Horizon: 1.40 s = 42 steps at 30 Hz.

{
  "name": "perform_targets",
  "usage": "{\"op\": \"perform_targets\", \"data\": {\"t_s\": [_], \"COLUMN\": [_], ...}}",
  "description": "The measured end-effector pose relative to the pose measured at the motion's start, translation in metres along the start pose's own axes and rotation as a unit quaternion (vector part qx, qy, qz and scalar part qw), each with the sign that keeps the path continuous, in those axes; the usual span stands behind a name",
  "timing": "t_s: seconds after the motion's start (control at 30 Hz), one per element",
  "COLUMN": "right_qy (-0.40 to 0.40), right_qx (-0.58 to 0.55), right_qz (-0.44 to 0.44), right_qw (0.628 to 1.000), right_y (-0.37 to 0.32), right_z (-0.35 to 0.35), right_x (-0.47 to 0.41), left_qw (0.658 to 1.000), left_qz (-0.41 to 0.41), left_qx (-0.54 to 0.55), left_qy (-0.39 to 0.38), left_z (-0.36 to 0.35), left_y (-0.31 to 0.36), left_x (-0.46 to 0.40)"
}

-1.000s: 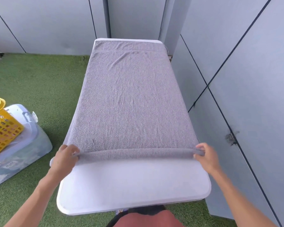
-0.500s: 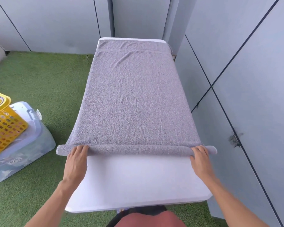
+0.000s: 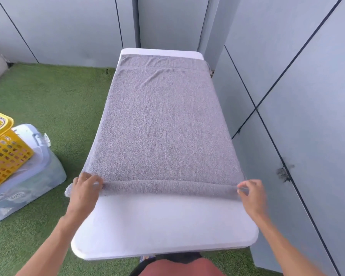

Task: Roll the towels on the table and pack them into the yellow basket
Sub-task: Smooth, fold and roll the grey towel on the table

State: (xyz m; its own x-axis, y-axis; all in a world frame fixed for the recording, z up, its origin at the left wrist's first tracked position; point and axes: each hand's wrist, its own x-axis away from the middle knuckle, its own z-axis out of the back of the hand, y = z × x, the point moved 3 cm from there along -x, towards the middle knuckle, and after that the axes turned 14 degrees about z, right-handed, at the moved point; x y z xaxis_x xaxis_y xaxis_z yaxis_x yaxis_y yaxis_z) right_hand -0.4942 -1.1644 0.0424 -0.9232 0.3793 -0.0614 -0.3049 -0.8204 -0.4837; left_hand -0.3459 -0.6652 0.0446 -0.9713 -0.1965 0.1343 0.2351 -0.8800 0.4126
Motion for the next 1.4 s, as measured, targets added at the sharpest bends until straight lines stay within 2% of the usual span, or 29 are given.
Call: {"op": "perform_targets", "data": {"t_s": [0.1, 0.17, 0.23, 0.37, 0.47, 0.6, 0.67, 0.7, 0.73, 0.8, 0.87, 0.93, 1.0, 1.17, 1.33, 1.4], "right_qy": [0.02, -0.026, -0.066, -0.075, -0.118, -0.234, -0.306, -0.315, -0.298, -0.185, -0.048, 0.014, -0.012, -0.078, -0.124, -0.162], "right_qx": [0.136, 0.172, 0.148, 0.084, 0.087, 0.09, 0.095, 0.096, 0.08, 0.021, 0.068, 0.148, 0.158, 0.149, 0.137, 0.146], "right_qz": [0.098, 0.124, 0.121, 0.101, 0.103, 0.117, 0.096, 0.081, 0.066, 0.054, 0.066, 0.092, 0.116, 0.146, 0.104, 0.109], "right_qw": [0.986, 0.977, 0.979, 0.988, 0.984, 0.961, 0.942, 0.941, 0.949, 0.981, 0.994, 0.985, 0.98, 0.975, 0.977, 0.97], "right_y": [-0.019, -0.016, -0.008, -0.012, -0.009, 0.005, 0.008, 0.008, 0.006, -0.003, -0.015, -0.024, -0.023, -0.011, -0.016, -0.013], "right_z": [-0.007, -0.02, -0.027, -0.028, -0.025, -0.015, -0.008, -0.005, -0.002, -0.001, -0.001, -0.007, -0.017, -0.025, -0.023, -0.019], "right_x": [0.028, 0.04, 0.034, 0.008, -0.002, 0.0, -0.003, -0.007, -0.011, -0.016, -0.014, 0.0, 0.016, 0.014, -0.012, -0.009], "left_qw": [0.987, 0.981, 0.978, 0.977, 0.975, 0.971, 0.973, 0.975, 0.978, 0.988, 0.997, 0.998, 0.989, 0.982, 0.988, 0.985], "left_qz": [-0.123, -0.143, -0.131, -0.114, -0.11, -0.08, -0.047, -0.024, 0.002, 0.039, 0.041, -0.022, -0.098, -0.17, -0.114, -0.122], "left_qx": [-0.08, -0.118, -0.15, -0.175, -0.192, -0.225, -0.211, -0.193, -0.154, -0.066, -0.01, -0.044, -0.071, -0.079, -0.092, -0.105], "left_qy": [0.064, 0.058, 0.055, 0.051, 0.04, -0.018, -0.075, -0.112, -0.14, -0.138, -0.067, 0.026, 0.08, 0.02, -0.042, -0.062], "left_z": [-0.017, -0.029, -0.034, -0.033, -0.028, -0.019, -0.017, -0.018, -0.019, -0.02, -0.014, -0.01, -0.013, -0.045, -0.032, -0.024], "left_y": [-0.002, -0.009, -0.009, 0.009, 0.011, 0.0, -0.003, -0.003, -0.003, 0.0, 0.003, 0.002, -0.001, -0.023, -0.01, -0.005], "left_x": [0.036, 0.052, 0.051, 0.033, 0.024, 0.031, 0.027, 0.02, 0.013, -0.002, -0.004, 0.009, 0.032, 0.037, 0.008, 0.005]}}
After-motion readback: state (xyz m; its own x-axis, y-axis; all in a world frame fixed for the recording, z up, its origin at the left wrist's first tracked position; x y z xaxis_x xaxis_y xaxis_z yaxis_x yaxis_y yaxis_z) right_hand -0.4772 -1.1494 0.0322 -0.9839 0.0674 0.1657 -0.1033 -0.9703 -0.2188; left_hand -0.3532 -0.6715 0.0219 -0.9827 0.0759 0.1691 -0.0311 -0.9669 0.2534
